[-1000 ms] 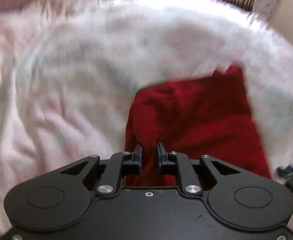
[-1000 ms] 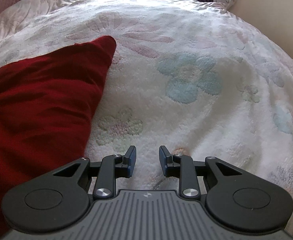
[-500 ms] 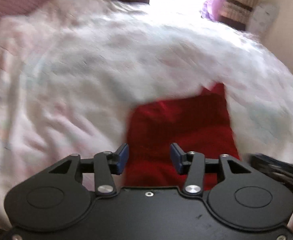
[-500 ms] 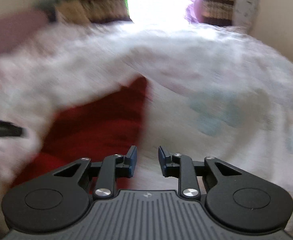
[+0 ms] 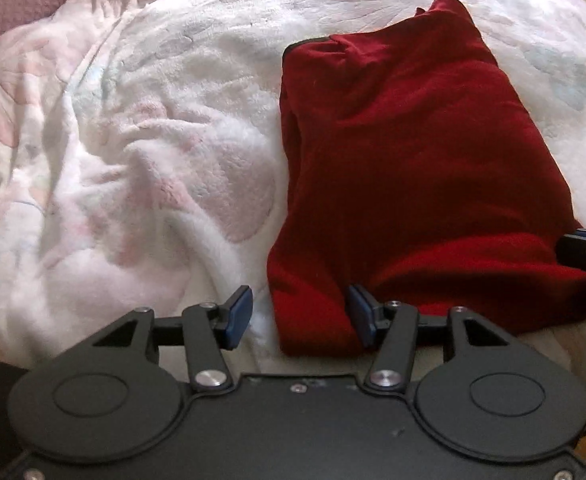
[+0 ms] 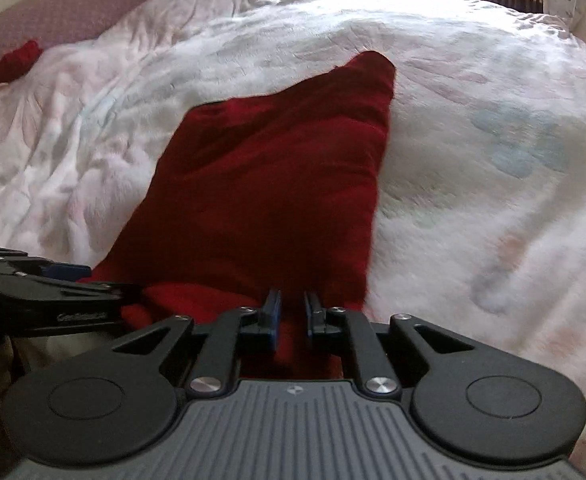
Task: Fold small clothes
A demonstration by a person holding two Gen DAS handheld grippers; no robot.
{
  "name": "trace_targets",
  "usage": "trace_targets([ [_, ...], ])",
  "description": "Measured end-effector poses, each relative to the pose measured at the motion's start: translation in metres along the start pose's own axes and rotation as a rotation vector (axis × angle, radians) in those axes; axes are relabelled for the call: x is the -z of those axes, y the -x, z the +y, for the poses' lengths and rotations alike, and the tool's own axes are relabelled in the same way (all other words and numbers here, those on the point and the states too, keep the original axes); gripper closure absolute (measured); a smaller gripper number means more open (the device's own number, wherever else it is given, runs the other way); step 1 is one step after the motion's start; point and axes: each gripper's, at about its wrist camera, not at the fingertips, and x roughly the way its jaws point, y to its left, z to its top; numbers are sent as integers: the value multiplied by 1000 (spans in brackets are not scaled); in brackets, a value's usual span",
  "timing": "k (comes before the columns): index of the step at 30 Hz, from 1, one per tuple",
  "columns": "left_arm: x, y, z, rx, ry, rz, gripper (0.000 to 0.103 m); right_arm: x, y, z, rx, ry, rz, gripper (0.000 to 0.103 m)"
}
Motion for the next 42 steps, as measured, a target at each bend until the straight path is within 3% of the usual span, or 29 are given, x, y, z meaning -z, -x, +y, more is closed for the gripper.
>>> trace_targets([
  [5,-11,32,-8,27,-14,-65,50,-6,19,3,76,-25,72,85],
  [9,-30,39,-12,72,20,-118,50,-16,37,8,34,-8,19,84],
  [17,-38,-3,-11,129,72,-48,50,-28,17,23,-19,-16,36,84],
  [20,-26,-31,-15,54,50,-11,46,-27,5,26,-32,-10,58,84],
  [23,-25,-28,-4,-1,50,-9,46,-24,-18,24,13,-5,106,86],
  [26,-18,-27,10,15,67,3,46,-21,-16,-1,-29,-74,112,93],
  [27,-15,-26,11,12,63,2,46,-20,-11,-10,-8,-82,112,103],
  [31,-10,-17,3,-26,22,-4,46,-14,1,-47,34,-151,118,103],
  [33,-9,-10,2,-26,8,-7,47,-9,4,-59,174,-152,125,84],
  [34,-9,-5,1,-24,4,-6,47,-7,5,-64,208,-148,120,83],
  [38,-11,14,0,24,23,-52,49,-6,21,-78,138,-228,75,84],
  [42,-15,15,-11,65,-2,-72,49,-17,36,-53,29,-187,-9,84],
])
